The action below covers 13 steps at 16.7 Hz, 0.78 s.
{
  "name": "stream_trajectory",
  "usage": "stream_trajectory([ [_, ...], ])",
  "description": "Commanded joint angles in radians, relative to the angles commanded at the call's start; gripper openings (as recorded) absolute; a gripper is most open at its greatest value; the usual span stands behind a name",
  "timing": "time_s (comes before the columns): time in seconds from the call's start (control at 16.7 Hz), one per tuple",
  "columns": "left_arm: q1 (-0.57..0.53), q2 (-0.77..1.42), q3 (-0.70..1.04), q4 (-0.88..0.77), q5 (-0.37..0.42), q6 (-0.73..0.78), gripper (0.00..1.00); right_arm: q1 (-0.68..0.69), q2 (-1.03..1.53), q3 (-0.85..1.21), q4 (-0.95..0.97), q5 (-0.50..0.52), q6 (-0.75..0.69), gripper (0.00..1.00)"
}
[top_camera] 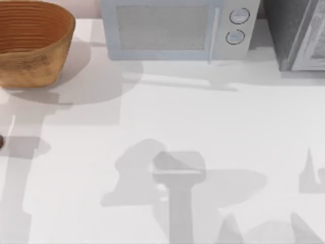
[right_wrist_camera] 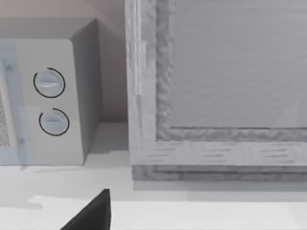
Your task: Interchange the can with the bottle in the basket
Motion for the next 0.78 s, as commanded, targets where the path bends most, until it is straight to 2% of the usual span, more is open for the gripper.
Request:
stream_trajectory([
  [0.42,-0.032,-0.751,-0.678,0.313,-0.033,-0.013,0.00,0.000,0.000,0.000,0.000,0.000,0.000,1.00],
  [0.6,-0.035,-0.974,-0.885,0.410,-0.030,-0.023,0.00,0.000,0.000,0.000,0.000,0.000,0.000,1.00],
  [0.78,-0.033,-1.113,-1.017,0.474,-0.026,-0.034,0.00,0.000,0.000,0.000,0.000,0.000,0.000,1.00],
])
